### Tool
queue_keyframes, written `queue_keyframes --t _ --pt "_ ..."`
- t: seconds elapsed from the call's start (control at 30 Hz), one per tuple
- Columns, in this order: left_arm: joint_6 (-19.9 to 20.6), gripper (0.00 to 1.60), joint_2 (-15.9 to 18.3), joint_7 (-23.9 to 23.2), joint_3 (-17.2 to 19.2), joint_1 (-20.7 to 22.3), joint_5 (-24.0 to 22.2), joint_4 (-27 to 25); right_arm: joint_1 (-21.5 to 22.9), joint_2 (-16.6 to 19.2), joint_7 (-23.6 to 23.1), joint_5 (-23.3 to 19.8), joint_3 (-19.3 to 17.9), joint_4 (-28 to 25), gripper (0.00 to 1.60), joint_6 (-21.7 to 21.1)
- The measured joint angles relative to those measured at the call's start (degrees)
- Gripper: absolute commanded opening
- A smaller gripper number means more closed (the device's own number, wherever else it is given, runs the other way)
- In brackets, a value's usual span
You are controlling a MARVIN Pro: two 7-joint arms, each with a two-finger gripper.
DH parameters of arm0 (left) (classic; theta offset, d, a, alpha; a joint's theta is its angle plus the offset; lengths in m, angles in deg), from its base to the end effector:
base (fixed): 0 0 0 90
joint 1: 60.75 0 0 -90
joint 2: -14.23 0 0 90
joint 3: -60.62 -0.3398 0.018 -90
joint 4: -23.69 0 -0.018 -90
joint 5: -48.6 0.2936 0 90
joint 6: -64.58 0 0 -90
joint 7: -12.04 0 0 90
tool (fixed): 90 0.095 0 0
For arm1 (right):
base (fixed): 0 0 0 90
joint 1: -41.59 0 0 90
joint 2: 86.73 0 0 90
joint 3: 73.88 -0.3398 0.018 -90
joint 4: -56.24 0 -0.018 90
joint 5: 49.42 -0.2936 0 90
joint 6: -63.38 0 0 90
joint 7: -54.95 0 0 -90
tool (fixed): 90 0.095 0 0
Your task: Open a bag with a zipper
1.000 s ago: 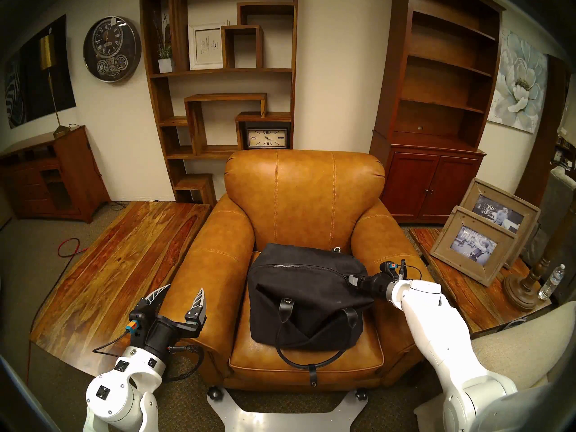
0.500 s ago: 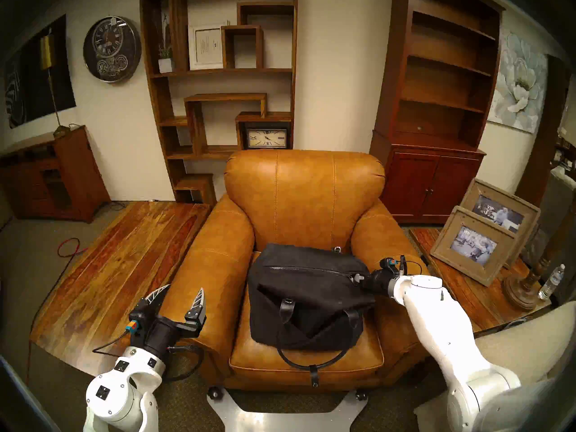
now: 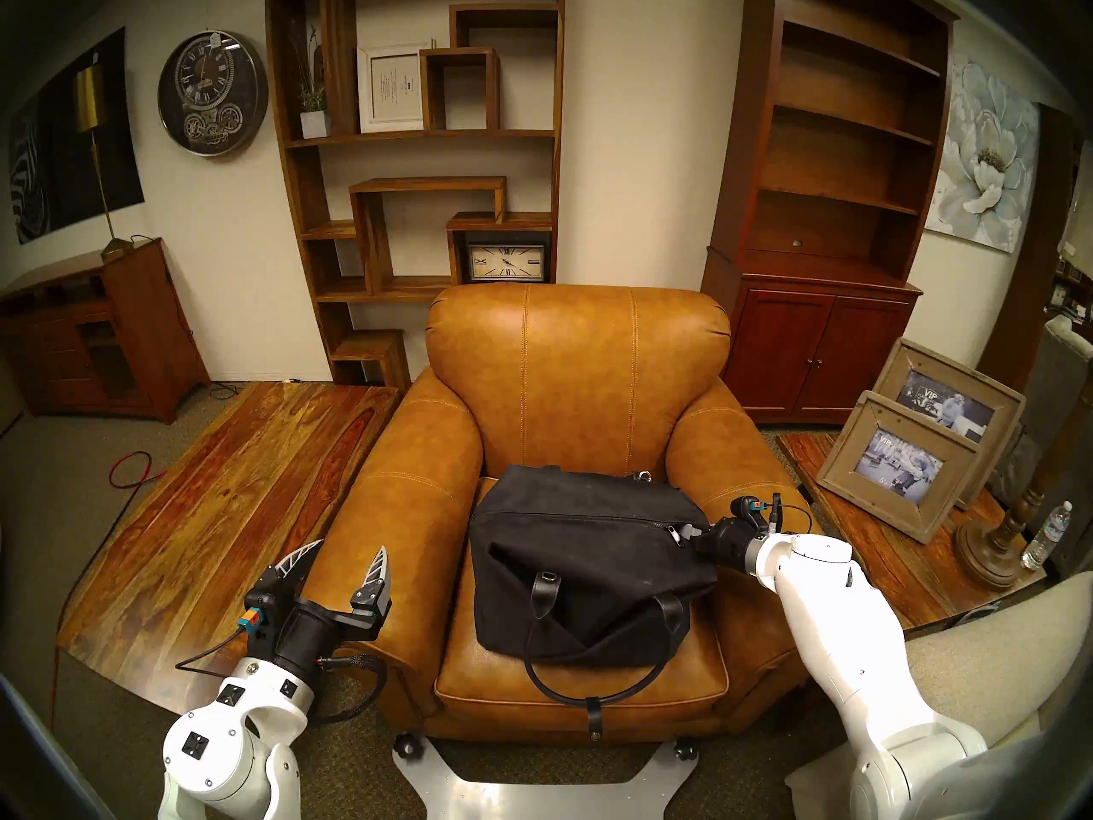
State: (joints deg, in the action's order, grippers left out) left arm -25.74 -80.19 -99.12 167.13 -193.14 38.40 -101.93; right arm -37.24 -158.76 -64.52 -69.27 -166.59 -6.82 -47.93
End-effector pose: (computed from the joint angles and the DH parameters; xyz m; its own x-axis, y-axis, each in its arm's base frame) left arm 0.1562 0.0531 -0.3200 0.0890 0.0670 0.9938 -0.0830 -0.9938 0.0744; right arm 0.4313 -0.1286 -0.4454 0.5573 -0.1428 0.8179 0.2280 -0.9209 -0.3161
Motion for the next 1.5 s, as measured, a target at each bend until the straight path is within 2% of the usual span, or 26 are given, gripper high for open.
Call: queue_keyframes --t 0.13,0.2,0.27,0.43,0.67,1.03,1.23,1.5 --pt "0.0 1.6 0.0 0.0 0.0 0.0 0.0 0.0 -1.9 -0.8 -0.1 -1.5 -2.2 -0.1 0.82 2.3" --pt "0.0 1.6 0.0 0.0 0.0 0.0 0.0 0.0 -2.5 -1.1 -0.2 -2.2 -3.0 0.0 1.32 3.3" --pt "0.0 1.6 0.0 0.0 0.0 0.0 0.0 0.0 -3.3 -1.6 -0.3 -3.1 -4.2 0.1 1.6 4.6" --pt "0.0 1.6 0.0 0.0 0.0 0.0 0.0 0.0 -4.8 -2.1 -1.6 -4.7 -6.6 0.5 1.6 6.6" --pt "0.0 1.6 -0.1 0.0 0.0 0.0 0.0 0.0 -6.3 -2.7 -2.9 -5.8 -8.0 -0.2 1.6 7.5" --pt "0.0 1.6 -0.1 0.0 0.0 0.0 0.1 0.0 -9.8 -2.8 -3.8 -6.7 -10.1 -5.5 1.6 7.6" --pt "0.0 1.6 -0.1 -0.1 0.0 0.0 0.1 0.0 -12.1 -3.0 -4.9 -8.2 -11.9 -9.4 1.6 6.5" --pt "0.0 1.6 -0.1 -0.1 0.0 0.0 0.1 0.0 -14.4 -3.1 -4.3 -8.6 -13.1 -13.6 1.6 2.7"
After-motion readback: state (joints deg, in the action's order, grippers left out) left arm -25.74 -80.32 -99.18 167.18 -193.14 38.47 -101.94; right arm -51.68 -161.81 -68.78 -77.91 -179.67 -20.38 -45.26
